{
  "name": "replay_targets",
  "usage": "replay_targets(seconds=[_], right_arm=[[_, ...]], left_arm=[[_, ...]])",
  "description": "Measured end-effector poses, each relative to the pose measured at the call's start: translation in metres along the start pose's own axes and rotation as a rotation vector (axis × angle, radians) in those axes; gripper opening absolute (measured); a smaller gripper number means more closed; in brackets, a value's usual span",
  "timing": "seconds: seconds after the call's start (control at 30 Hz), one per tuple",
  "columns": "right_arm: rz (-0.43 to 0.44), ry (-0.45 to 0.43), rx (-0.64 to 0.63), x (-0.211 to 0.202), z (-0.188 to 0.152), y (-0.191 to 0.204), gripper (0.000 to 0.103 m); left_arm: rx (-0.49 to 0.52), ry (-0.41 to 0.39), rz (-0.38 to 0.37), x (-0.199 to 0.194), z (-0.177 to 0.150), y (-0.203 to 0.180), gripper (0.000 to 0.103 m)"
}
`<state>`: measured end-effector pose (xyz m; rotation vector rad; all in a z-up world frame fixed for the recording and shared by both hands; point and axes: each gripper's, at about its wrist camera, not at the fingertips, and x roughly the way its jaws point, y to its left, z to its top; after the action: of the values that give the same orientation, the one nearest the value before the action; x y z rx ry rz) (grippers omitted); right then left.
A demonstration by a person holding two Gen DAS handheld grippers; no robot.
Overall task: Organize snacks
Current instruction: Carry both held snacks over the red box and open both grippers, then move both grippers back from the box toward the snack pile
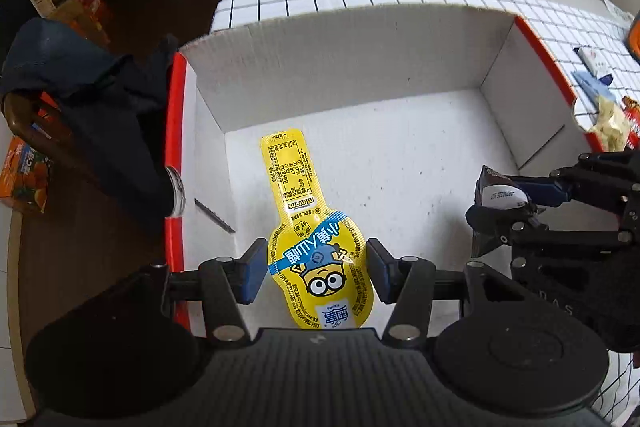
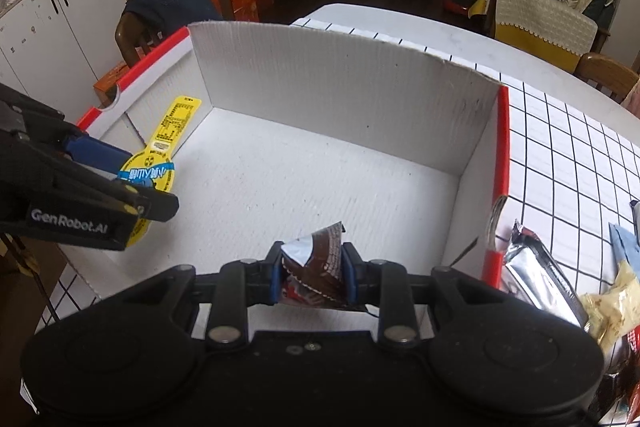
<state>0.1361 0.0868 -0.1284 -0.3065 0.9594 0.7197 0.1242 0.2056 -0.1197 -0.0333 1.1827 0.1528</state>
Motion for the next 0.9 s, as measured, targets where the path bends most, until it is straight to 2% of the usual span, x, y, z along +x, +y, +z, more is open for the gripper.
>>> replay_targets(seconds=[0.3, 0.5, 0.83, 0.9], right_arm=[[-0.009, -0.005, -0.007, -0.004, 0.000, 0.002, 0.033], [0.011, -0.050, 0.022, -0.019, 0.001, 0.000, 0.039], [0.039, -0.143, 0.066, -0.064, -0.008, -0.005, 0.043], [0.043, -0.166, 0.079, -0.074, -0.011, -0.006, 0.051]], left_arm=[[0.005, 0.005, -0.011, 0.000, -0.007, -0.005, 0.053], [-0.011, -0.035, -0.034, -0.015, -0.010, -0.004, 0.059], [-0.022, -0.119, -0.050, -0.052, -0.018, -0.009, 0.067], [-0.022, -0.139, -0.053, -0.061, -0.021, -0.011, 0.069]])
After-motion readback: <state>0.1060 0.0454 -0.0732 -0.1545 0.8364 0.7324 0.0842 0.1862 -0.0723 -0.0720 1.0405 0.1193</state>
